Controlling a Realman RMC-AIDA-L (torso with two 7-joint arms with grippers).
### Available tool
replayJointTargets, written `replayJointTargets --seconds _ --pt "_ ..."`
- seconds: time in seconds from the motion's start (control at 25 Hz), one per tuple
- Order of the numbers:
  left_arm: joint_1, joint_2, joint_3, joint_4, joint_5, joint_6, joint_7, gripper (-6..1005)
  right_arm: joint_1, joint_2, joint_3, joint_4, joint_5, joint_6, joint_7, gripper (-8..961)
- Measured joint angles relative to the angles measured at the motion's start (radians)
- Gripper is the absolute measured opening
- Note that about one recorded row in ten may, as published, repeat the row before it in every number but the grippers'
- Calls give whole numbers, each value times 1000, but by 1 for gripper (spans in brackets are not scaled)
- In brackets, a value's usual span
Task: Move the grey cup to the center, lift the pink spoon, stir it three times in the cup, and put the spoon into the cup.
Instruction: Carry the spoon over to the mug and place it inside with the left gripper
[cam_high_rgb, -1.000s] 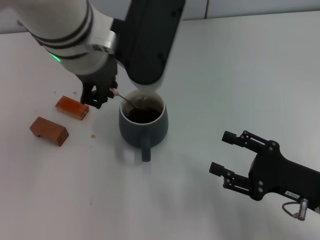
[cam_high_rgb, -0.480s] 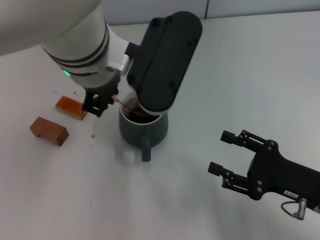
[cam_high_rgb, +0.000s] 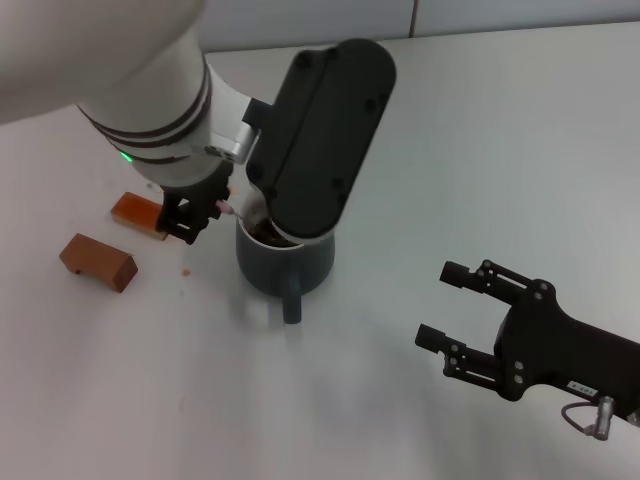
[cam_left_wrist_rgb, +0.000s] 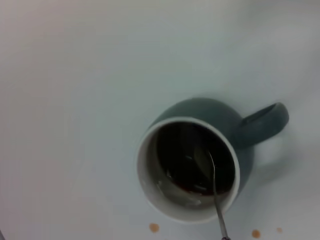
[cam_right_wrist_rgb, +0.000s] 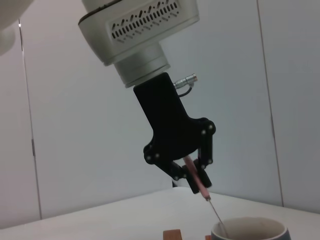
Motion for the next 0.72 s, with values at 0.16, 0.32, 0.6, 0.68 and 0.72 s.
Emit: replayJointTargets --seconds 0.16,0.32,0.6,0.68,0.72 --pt "-4 0 27 3 -12 -26 -3 124 1 -1 0 0 0 -2 0 758" --pt "-5 0 38 14 -19 -26 0 125 -2 -1 0 0 1 -4 0 758" --pt "-10 0 35 -5 -4 -77 -9 127 3 -2 1 1 2 -5 0 757" --pt "-11 0 33 -18 2 -95 -11 127 4 -2 1 2 2 -5 0 757" --pt "-12 0 32 -23 4 -100 -12 127 4 -2 0 3 2 -5 0 757"
